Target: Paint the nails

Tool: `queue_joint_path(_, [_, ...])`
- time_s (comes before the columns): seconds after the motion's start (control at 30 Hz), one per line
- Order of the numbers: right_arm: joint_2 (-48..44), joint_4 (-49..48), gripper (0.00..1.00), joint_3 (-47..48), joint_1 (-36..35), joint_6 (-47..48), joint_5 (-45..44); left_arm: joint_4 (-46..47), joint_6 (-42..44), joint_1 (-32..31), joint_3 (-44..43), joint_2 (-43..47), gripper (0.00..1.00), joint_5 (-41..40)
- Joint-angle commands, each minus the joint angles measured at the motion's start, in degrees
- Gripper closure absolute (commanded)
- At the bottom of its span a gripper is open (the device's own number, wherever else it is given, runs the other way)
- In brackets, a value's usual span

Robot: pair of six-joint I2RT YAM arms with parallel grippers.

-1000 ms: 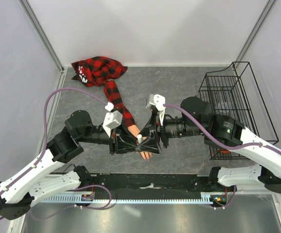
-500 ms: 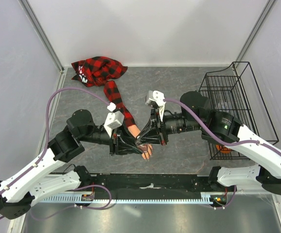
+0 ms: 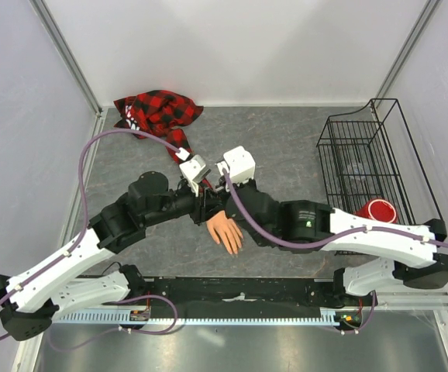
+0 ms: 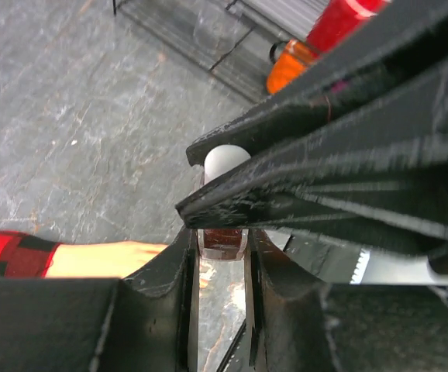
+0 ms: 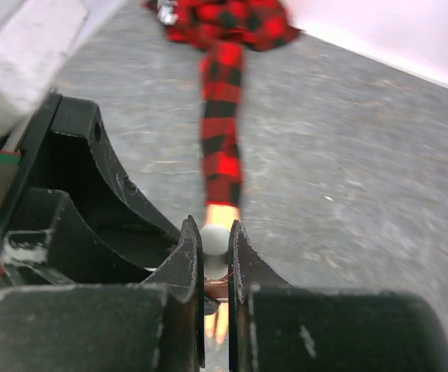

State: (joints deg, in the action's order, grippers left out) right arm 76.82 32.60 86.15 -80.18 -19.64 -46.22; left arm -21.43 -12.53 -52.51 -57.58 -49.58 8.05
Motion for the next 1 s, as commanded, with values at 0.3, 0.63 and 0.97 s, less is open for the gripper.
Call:
queue_joint_path(0.3, [-3.16, 4.93, 0.3, 2.97, 8.27, 5.04, 30.02, 12.99, 1.2, 1.89, 3.0, 4.49, 0.98, 12.68])
queue_joint_path(0.63, [-9.14, 2.65, 0.28, 3.59, 15.22, 6.19, 64.13, 9.65, 1.2, 1.89, 2.83, 6.69, 0.98, 29.09])
queue_joint_path(0.97, [-8.96, -2.62, 0.43, 2.18, 19.71, 2.5, 81.01, 11.15, -1.09, 1.89, 1.69, 6.69, 0.98, 37.3])
